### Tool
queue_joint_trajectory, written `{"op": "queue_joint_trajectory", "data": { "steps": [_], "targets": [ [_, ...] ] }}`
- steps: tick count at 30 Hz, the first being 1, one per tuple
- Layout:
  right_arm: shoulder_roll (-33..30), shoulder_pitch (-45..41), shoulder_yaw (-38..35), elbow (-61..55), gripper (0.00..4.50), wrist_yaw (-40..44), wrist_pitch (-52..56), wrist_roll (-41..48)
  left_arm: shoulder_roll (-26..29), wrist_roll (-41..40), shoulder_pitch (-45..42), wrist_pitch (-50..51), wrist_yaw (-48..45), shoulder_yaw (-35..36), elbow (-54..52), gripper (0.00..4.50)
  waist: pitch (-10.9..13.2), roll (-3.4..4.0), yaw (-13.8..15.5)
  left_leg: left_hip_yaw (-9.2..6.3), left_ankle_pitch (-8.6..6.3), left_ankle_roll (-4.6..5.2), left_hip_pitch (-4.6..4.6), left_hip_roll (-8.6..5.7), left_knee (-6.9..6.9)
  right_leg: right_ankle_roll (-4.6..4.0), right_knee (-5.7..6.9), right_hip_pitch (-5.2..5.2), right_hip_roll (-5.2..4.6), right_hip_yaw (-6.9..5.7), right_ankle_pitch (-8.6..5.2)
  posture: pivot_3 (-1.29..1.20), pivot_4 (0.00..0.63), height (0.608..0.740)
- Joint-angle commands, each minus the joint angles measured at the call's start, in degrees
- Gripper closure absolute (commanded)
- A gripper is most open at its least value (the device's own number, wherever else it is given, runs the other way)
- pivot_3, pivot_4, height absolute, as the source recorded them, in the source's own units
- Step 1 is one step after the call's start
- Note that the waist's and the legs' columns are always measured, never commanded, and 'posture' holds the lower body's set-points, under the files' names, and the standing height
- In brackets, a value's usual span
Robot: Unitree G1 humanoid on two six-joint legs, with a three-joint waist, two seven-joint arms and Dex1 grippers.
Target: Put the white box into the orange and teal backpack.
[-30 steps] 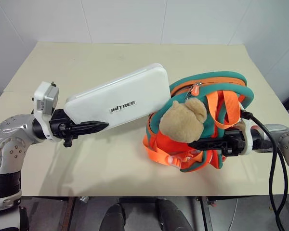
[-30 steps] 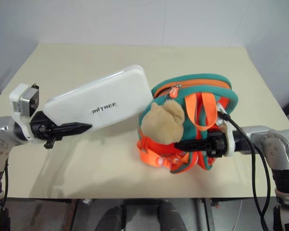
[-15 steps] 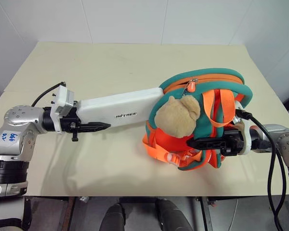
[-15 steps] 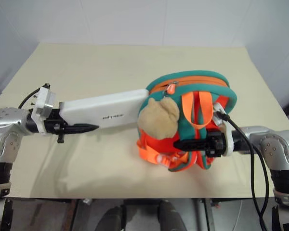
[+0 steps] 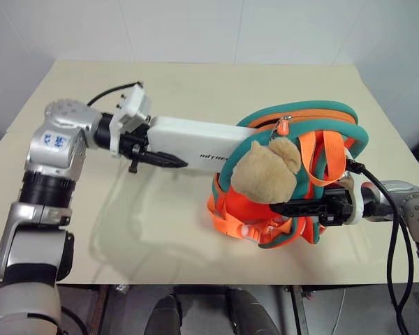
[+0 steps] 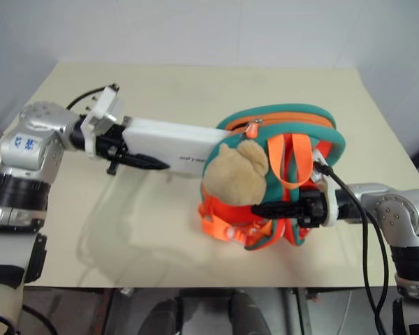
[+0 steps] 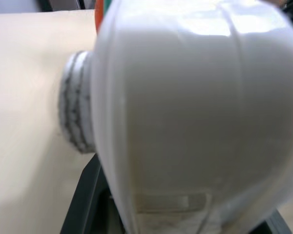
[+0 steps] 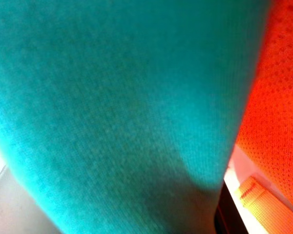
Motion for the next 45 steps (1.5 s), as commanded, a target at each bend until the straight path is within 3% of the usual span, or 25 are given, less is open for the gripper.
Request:
{"op": "queue_joint_trajectory", "data": {
  "steps": [1, 9, 14, 30, 34, 35, 41, 43, 45],
  "targets": [
    [0.47, -0.68, -0.43, -1.06, 4.41, -0.18, -0.19, 0.42, -2.24, 3.23, -2.75, -0.63, -2.07, -2.84, 1.48, 3.05, 0.00, 0.00, 0.03, 0.00, 0.00, 0.00, 0.00, 0.00, -0.01, 0.00, 0.01, 0.00, 0.00, -0.01, 0.00, 0.00, 0.150, 0.740],
    [1.58, 0.36, -1.17, -3.03, 4.41, -2.40, 0.39, 1.53, -8.11, 5.31, -4.79, -0.54, -2.76, -5.28, 0.91, 3.05, 0.00, 0.00, 0.25, -0.03, 0.00, 0.00, 0.00, -0.01, 0.09, 0.01, 0.12, 0.00, -0.01, 0.00, -0.01, 0.00, 0.150, 0.740],
    [4.22, 1.89, -0.88, -2.93, 4.41, -3.52, -1.10, 0.92, -17.10, 2.94, -5.98, -1.18, 0.79, -3.16, 0.26, 3.05, 0.01, -0.01, 0.48, -0.05, 0.01, 0.01, -0.02, -0.04, 0.19, 0.03, 0.23, 0.00, -0.01, -0.01, -0.02, 0.00, 0.150, 0.740],
    [8.77, 2.49, -0.54, -4.59, 4.41, -6.17, -3.01, 0.17, -25.88, 9.29, -5.55, -3.32, 3.93, -4.72, 4.60, 3.05, 0.00, -0.01, 0.29, -0.14, 0.02, 0.02, 0.00, -0.06, 0.31, 0.04, 0.36, 0.04, 0.01, -0.03, -0.02, 0.00, 0.150, 0.740],
    [9.21, 3.20, -0.62, -4.93, 4.41, -6.54, -3.63, 0.20, -25.98, 10.41, -4.19, -4.12, 5.81, -4.07, 4.85, 3.05, 0.00, -0.01, 0.31, -0.15, 0.02, 0.02, 0.00, -0.07, 0.33, 0.05, 0.36, 0.04, 0.01, -0.03, -0.01, 0.00, 0.150, 0.740],
    [9.23, 3.28, -0.64, -4.92, 4.43, -6.57, -3.75, 0.21, -25.70, 10.02, -3.66, -3.64, 5.80, -3.66, 4.24, 2.32, 0.00, -0.01, 0.31, -0.15, 0.02, 0.02, 0.00, -0.07, 0.33, 0.05, 0.37, 0.05, 0.01, -0.03, -0.01, 0.00, 0.150, 0.740],
    [9.26, 3.10, -0.56, -4.48, 4.43, -6.73, -4.24, 0.11, -21.97, 7.06, -0.53, -1.51, 3.40, -1.37, -0.64, 0.59, 0.00, -0.01, 0.09, -0.15, 0.02, 0.02, 0.03, -0.06, 0.31, 0.05, 0.41, 0.03, 0.03, -0.02, -0.01, 0.00, 0.150, 0.740],
    [9.13, 2.93, -0.39, -4.16, 4.43, -6.47, -4.39, -0.14, -18.90, 5.37, 0.97, 0.00, 2.96, 0.90, -2.89, 0.11, 0.00, 0.00, -0.29, -0.14, 0.02, 0.02, 0.05, -0.05, 0.30, 0.05, 0.42, 0.03, 0.03, 0.00, -0.01, 0.00, 0.150, 0.740],
    [9.03, 2.74, -0.26, -3.80, 4.43, -6.20, -4.56, -0.35, -15.97, 4.57, 2.23, 0.50, 3.33, 2.45, -4.64, 0.01, 0.00, 0.00, -0.65, -0.13, 0.02, 0.02, 0.09, -0.03, 0.27, 0.05, 0.47, 0.03, 0.05, 0.03, -0.01, 0.00, 0.150, 0.740]
  ]
}}
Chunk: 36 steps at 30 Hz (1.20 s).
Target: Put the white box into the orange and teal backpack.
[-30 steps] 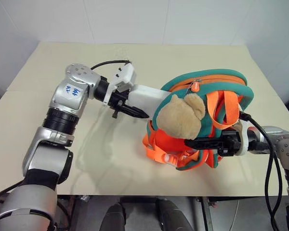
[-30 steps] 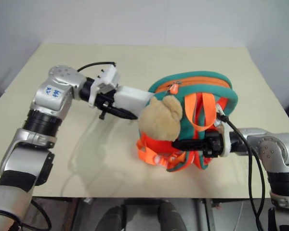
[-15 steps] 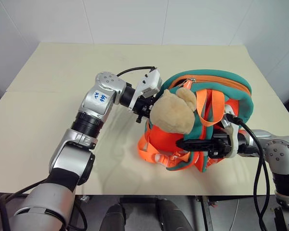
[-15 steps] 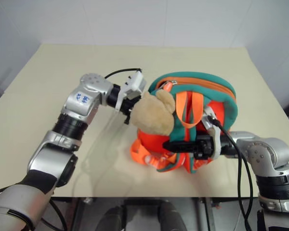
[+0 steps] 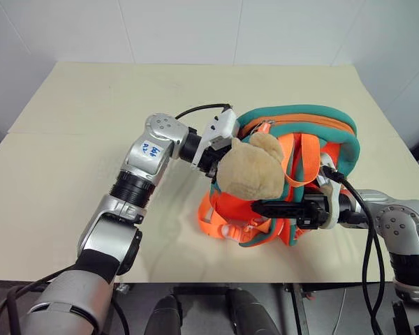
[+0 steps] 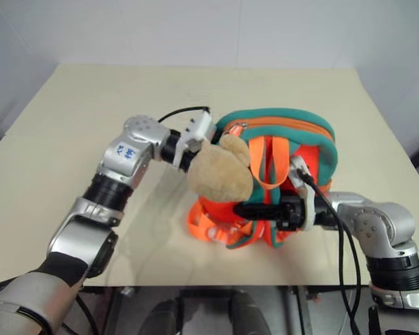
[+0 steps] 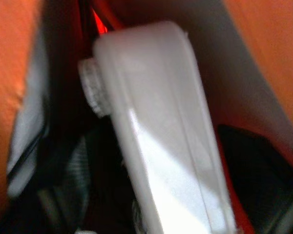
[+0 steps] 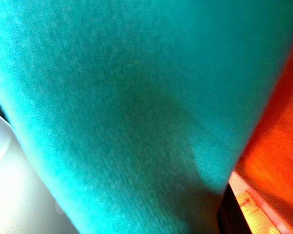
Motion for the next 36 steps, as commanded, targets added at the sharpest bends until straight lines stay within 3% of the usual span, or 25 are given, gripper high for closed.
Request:
{"op": "queue_joint_trajectory", "data": {
  "steps": [1, 7, 12, 23, 36],
  "targets": [
    [-0.21, -0.36, 0.06, 0.47, 4.43, 0.47, -0.58, -0.20, 5.26, -2.79, 1.38, 0.85, -0.89, 4.29, -4.88, 0.01, 0.00, 0.00, -0.30, -0.01, 0.00, 0.01, 0.01, 0.00, -0.01, 0.00, 0.01, 0.00, 0.00, -0.01, 0.00, 0.00, 0.150, 0.740],
    [-0.03, -0.48, 0.57, 0.93, 4.43, 1.00, -0.88, -0.78, 13.30, -6.04, 4.95, 4.77, -0.45, 8.41, -10.55, 0.01, 0.00, 0.00, -0.57, -0.03, 0.02, -0.01, 0.04, -0.02, 0.04, 0.00, 0.03, 0.08, -0.04, -0.03, 0.00, 0.00, 0.150, 0.740],
    [-0.23, -0.99, 0.99, 1.87, 4.43, 1.64, -1.32, -1.37, 16.66, -10.06, 8.03, 8.97, 0.22, 10.96, -16.46, 0.01, 0.00, 0.00, -0.60, -0.06, 0.02, -0.01, 0.03, -0.01, 0.03, 0.00, 0.03, 0.08, -0.05, -0.07, 0.00, 0.00, 0.150, 0.740],
    [-0.08, -1.27, 1.63, 2.67, 4.43, 2.28, -1.80, -1.97, 15.27, -20.55, 10.28, 17.82, 5.60, 12.35, -29.83, 0.01, 0.00, 0.00, -0.82, -0.06, 0.02, -0.01, 0.04, -0.01, 0.04, 0.00, 0.02, 0.10, -0.05, -0.07, 0.00, 0.00, 0.150, 0.740],
    [0.60, -1.10, 1.76, 3.29, 4.43, 2.46, -2.59, -2.63, 13.25, -24.03, 10.81, 19.58, 8.73, 9.61, -34.64, 0.01, 0.00, 0.00, -0.90, -0.06, 0.02, -0.01, 0.06, -0.02, 0.06, 0.00, 0.00, 0.13, -0.03, -0.06, 0.00, 0.00, 0.150, 0.740]
  ]
}}
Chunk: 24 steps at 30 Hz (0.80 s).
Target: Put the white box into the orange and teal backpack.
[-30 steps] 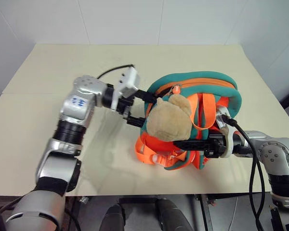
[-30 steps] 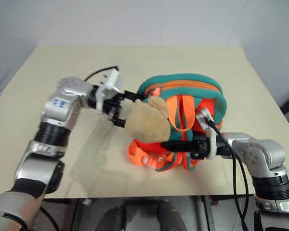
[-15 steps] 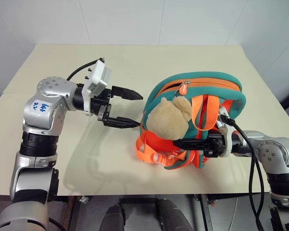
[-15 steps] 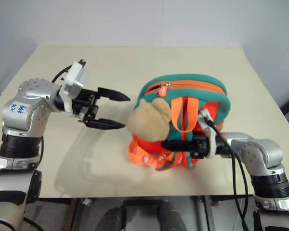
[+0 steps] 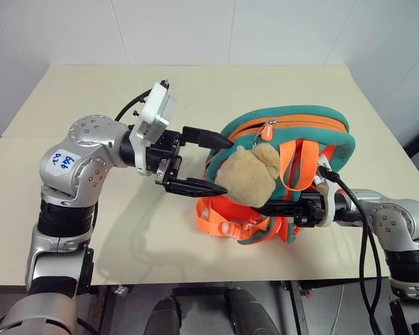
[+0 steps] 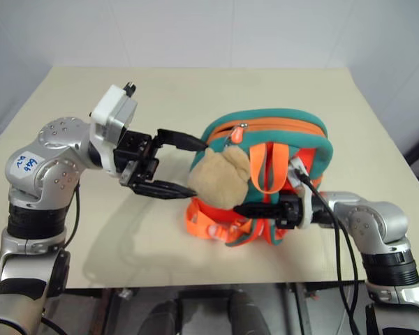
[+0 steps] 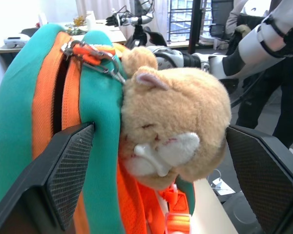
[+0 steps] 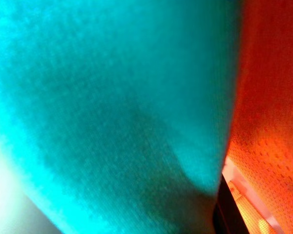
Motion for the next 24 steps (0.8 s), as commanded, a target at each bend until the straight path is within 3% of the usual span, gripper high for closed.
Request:
{"op": "queue_joint_trajectory", "data": {
  "steps": [1, 9, 19, 24],
  "targets": [
    [0.15, -0.15, 0.07, -0.34, 4.43, 0.20, -0.27, -0.06, -0.29, -0.03, -0.27, -1.29, 0.00, -1.97, -1.99, 0.01, 0.00, 0.00, 0.06, 0.00, 0.00, 0.00, 0.00, 0.00, 0.00, 0.00, -0.01, 0.00, 0.00, 0.00, 0.00, 0.00, 0.150, 0.740],
    [0.89, -0.58, 0.09, -0.24, 4.43, -0.20, -0.32, -0.24, -3.75, -0.38, -1.33, -3.23, 0.57, -4.52, -2.50, 0.01, 0.00, 0.00, -0.05, 0.00, 0.00, 0.00, 0.00, -0.01, 0.00, 0.00, -0.05, 0.03, -0.01, 0.01, 0.00, 0.00, 0.150, 0.740],
    [1.27, -0.38, 0.03, -0.26, 4.43, -0.37, -0.57, -0.45, -1.68, -1.00, -0.79, -3.27, 0.62, -2.70, -4.30, 0.01, 0.00, 0.00, -0.04, 0.00, 0.00, 0.00, 0.01, 0.00, -0.03, 0.00, -0.06, 0.03, 0.00, 0.01, 0.00, 0.00, 0.150, 0.740],
    [1.26, -0.45, 0.27, 0.00, 4.43, -0.11, -0.65, -0.69, 2.44, -3.33, -0.82, -0.92, 0.68, 0.88, -5.40, 0.01, 0.00, 0.00, -0.15, 0.00, 0.00, 0.00, 0.01, 0.00, -0.05, 0.00, -0.08, 0.03, 0.00, 0.01, 0.00, 0.00, 0.150, 0.740]
  ]
}}
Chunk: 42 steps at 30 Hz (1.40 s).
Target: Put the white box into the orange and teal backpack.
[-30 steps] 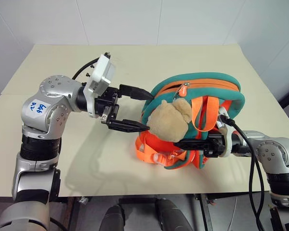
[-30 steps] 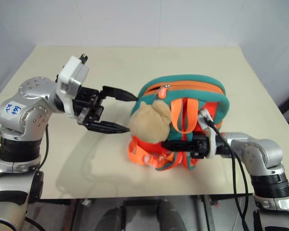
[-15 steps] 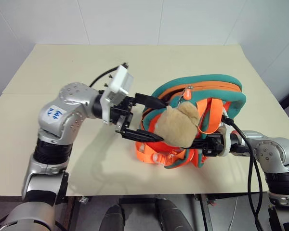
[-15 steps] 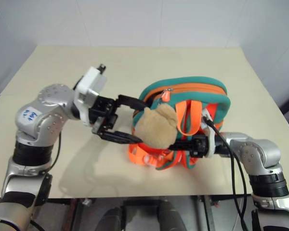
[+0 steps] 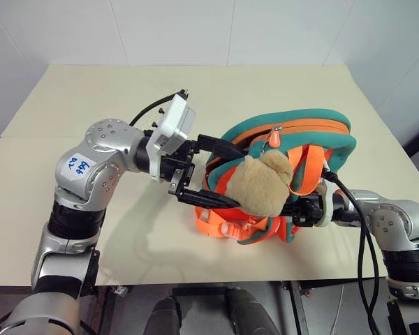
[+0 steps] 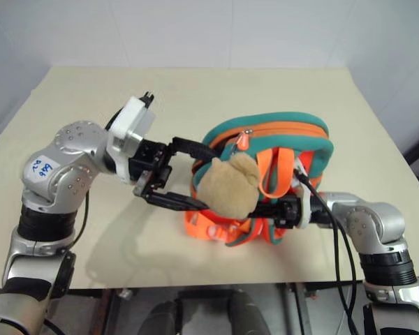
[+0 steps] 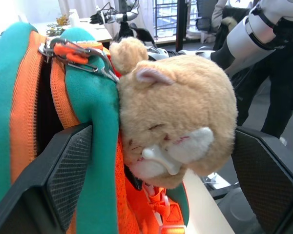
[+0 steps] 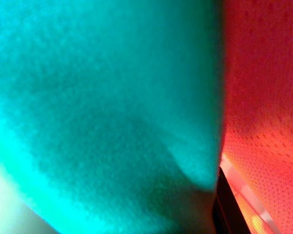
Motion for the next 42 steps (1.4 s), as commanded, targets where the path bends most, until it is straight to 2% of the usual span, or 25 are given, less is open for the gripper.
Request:
{"op": "queue_joint_trajectory", "data": {
  "steps": [1, 5, 10, 14, 21, 33, 36, 39, 42],
  "targets": [
    [0.41, -0.54, 0.35, -0.61, 4.43, 0.13, -0.38, -0.05, 3.02, -4.11, -0.88, 1.85, 0.08, 4.38, -3.25, 0.01, 0.00, 0.00, -0.08, 0.00, 0.00, 0.00, 0.00, 0.01, 0.00, 0.00, 0.00, -0.01, 0.01, 0.00, 0.00, 0.00, 0.150, 0.740],
    [0.62, -0.95, 0.76, -0.19, 4.43, 0.48, -0.39, -0.33, 4.28, -6.61, -0.74, 3.89, 1.13, 5.30, -5.35, 0.01, 0.00, 0.00, 0.07, -0.01, 0.00, 0.00, 0.00, 0.00, 0.00, 0.00, -0.03, 0.01, -0.01, -0.01, 0.00, 0.00, 0.150, 0.740],
    [0.77, -1.67, 1.34, 0.48, 4.43, 0.96, -0.55, -0.77, 3.19, -7.48, 0.63, 4.42, 2.79, 3.97, -6.82, 0.01, 0.00, 0.00, -0.01, -0.01, 0.00, 0.00, 0.00, 0.00, -0.01, 0.00, -0.04, 0.02, -0.01, -0.02, 0.00, 0.00, 0.150, 0.740],
    [0.65, -1.88, 1.36, 0.42, 4.43, 1.07, -0.43, -0.60, 3.15, -3.98, 1.56, 1.50, 2.52, 1.07, -6.73, 0.01, 0.00, 0.00, -0.01, 0.01, 0.00, 0.00, 0.01, 0.00, -0.03, 0.00, -0.04, 0.01, 0.00, 0.00, 0.00, 0.00, 0.150, 0.740],
    [0.27, -1.10, 0.62, -0.65, 4.43, 0.82, 0.07, -0.11, 1.94, 5.51, 0.98, -9.27, 3.78, -2.06, -2.48, 0.01, 0.00, 0.00, 0.08, 0.01, 0.00, 0.00, 0.01, 0.00, -0.02, 0.00, -0.06, 0.01, 0.00, 0.00, 0.00, 0.00, 0.150, 0.740],
    [0.65, -0.39, 0.36, -1.44, 4.43, -0.04, 0.26, 0.34, -2.07, 12.95, 1.62, -20.21, 3.69, -5.85, 0.10, 0.01, 0.00, 0.00, 0.24, 0.02, 0.00, 0.00, -0.01, -0.01, -0.02, 0.00, -0.08, 0.02, -0.01, 0.01, 0.00, 0.00, 0.150, 0.740],
    [0.73, -0.35, 0.34, -1.42, 4.43, -0.19, 0.20, 0.44, -2.43, 14.62, 1.52, -22.50, 4.32, -5.82, 1.00, 0.59, 0.00, 0.00, 0.26, 0.02, 0.00, 0.00, 0.00, -0.01, -0.03, 0.00, -0.08, 0.02, -0.01, 0.01, 0.00, 0.00, 0.150, 0.740],
    [0.80, -0.45, 0.37, -1.32, 4.43, -0.36, 0.11, 0.55, -2.28, 15.09, 1.59, -23.20, 4.03, -5.95, 0.90, 1.44, 0.00, 0.00, 0.24, 0.02, 0.00, 0.00, -0.01, -0.01, -0.02, 0.01, -0.08, 0.02, -0.01, 0.01, 0.00, 0.00, 0.150, 0.740],
    [0.92, -0.62, 0.46, -1.18, 4.43, -0.44, -0.03, 0.50, -2.22, 15.10, 2.07, -23.30, 4.43, -5.71, -0.07, 2.10, 0.00, 0.00, 0.21, 0.02, 0.00, 0.00, -0.01, -0.01, -0.03, 0.01, -0.08, 0.02, -0.01, 0.01, 0.01, 0.00, 0.150, 0.740]
  ]
}}
